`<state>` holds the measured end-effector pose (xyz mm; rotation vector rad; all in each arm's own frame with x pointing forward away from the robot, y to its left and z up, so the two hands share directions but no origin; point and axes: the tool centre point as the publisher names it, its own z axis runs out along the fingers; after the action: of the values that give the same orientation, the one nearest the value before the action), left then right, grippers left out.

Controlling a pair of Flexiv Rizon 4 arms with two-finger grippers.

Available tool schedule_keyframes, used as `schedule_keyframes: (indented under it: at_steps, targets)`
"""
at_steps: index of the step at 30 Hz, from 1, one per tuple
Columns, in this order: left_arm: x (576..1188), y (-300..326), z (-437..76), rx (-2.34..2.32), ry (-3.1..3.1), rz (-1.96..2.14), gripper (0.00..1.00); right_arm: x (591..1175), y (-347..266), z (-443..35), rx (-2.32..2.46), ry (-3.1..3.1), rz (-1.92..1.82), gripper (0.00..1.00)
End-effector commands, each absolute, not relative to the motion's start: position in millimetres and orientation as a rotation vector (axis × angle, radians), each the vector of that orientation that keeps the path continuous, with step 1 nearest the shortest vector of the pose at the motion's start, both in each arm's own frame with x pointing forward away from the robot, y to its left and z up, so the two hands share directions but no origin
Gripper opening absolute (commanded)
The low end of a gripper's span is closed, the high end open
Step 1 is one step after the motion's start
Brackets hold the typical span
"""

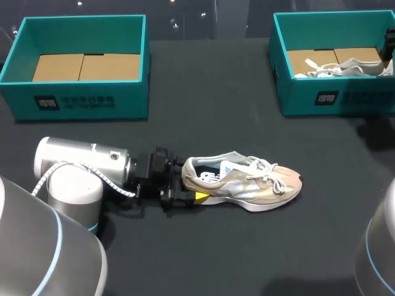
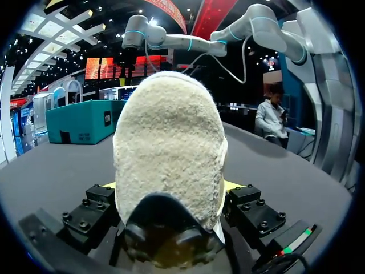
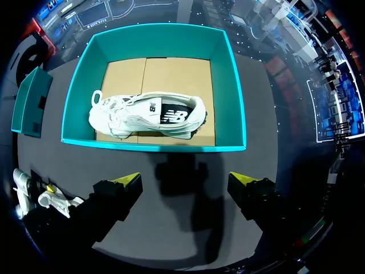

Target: Take the shoe out of the shoebox, open the shoe tongue, remove and reinsert the insole, then place the shoe into the shoebox

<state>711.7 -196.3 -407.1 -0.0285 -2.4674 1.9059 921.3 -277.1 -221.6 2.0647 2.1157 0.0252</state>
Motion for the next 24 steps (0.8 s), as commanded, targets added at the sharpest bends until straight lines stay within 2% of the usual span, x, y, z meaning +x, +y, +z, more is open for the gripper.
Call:
schedule_keyframes:
  at_steps: [1,12,17,24]
  targets:
    - [710.6,-195.9,-406.1,-0.028,-2.470,1.904,0.00,920.3,-277.0,-221.8,2.064,2.114,0.026,1.00]
    - [710.6,-195.9,-406.1,-0.028,-2.470,1.904,0.00,920.3,-277.0,-221.8,2.064,2.114,0.026,1.00]
    - [710.6,-195.9,-406.1,-0.028,-2.470,1.904,0.00,926.0,-238.1,-219.0,2.049,2.100,-0.081,1.00]
    - [710.6,-195.9,-406.1,-0.028,-2.470,1.904,0.00,891.7,-185.5,-212.2,2.101,2.052,-0.047,1.00]
